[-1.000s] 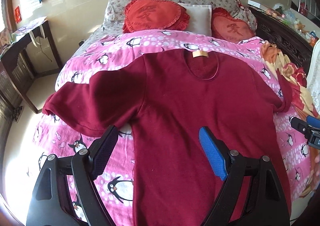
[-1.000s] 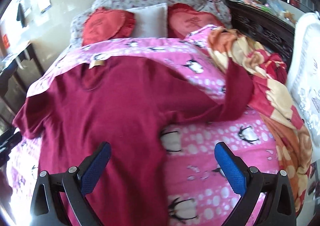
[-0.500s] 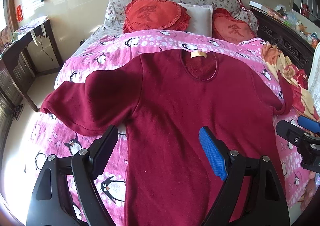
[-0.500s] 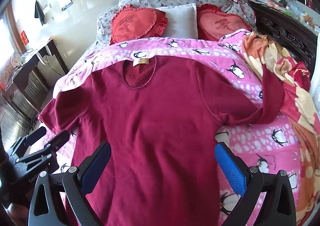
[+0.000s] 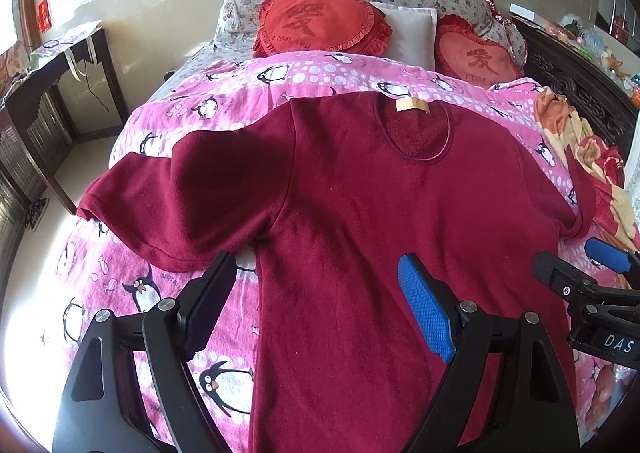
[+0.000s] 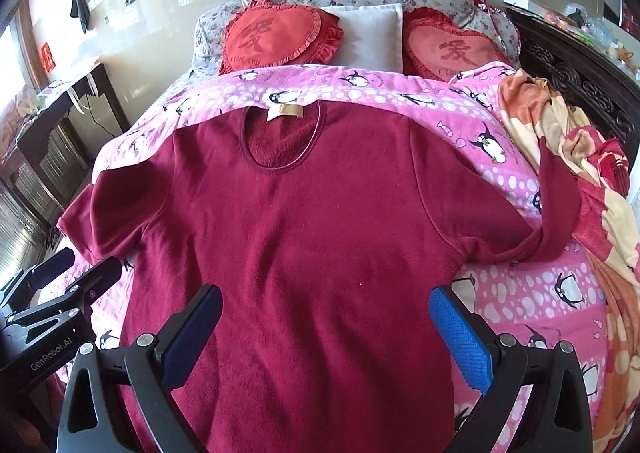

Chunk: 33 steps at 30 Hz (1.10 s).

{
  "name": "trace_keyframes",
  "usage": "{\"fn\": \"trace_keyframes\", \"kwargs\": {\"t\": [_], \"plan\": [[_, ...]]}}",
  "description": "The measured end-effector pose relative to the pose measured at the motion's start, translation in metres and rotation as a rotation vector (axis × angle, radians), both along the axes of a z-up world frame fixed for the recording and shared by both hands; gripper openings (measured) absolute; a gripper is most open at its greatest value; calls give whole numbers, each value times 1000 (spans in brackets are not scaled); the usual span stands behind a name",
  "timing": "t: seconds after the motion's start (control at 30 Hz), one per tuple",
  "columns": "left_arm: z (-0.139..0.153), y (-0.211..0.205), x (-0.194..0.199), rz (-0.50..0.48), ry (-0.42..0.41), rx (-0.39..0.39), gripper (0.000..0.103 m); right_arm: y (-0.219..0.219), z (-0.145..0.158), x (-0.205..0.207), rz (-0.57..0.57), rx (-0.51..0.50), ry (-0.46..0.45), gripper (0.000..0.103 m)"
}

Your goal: Fold small clothes

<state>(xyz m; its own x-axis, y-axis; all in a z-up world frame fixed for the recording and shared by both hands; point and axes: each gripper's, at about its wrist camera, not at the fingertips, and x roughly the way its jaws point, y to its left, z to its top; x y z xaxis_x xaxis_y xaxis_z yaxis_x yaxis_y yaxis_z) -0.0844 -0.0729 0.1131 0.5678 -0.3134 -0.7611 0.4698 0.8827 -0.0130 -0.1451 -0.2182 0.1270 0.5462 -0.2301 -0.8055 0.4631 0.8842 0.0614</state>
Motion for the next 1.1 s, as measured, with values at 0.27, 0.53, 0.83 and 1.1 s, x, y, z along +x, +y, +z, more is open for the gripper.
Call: {"fn": "trace_keyframes", "kwargs": {"t": [0.27,0.53,0.83,1.1], "plan": [[-7,-2,6,2,5,15,84,3,-7,12,16,4,12,103],[-8,0,14,12,12,5,84,6,-10,22,34,1,18,103],[-14,0,17,16,13,21,84,12,-18,32,50,4,29,103],[-18,5,22,33,24,22,84,17,-20,40,59,-3,32,103]]}}
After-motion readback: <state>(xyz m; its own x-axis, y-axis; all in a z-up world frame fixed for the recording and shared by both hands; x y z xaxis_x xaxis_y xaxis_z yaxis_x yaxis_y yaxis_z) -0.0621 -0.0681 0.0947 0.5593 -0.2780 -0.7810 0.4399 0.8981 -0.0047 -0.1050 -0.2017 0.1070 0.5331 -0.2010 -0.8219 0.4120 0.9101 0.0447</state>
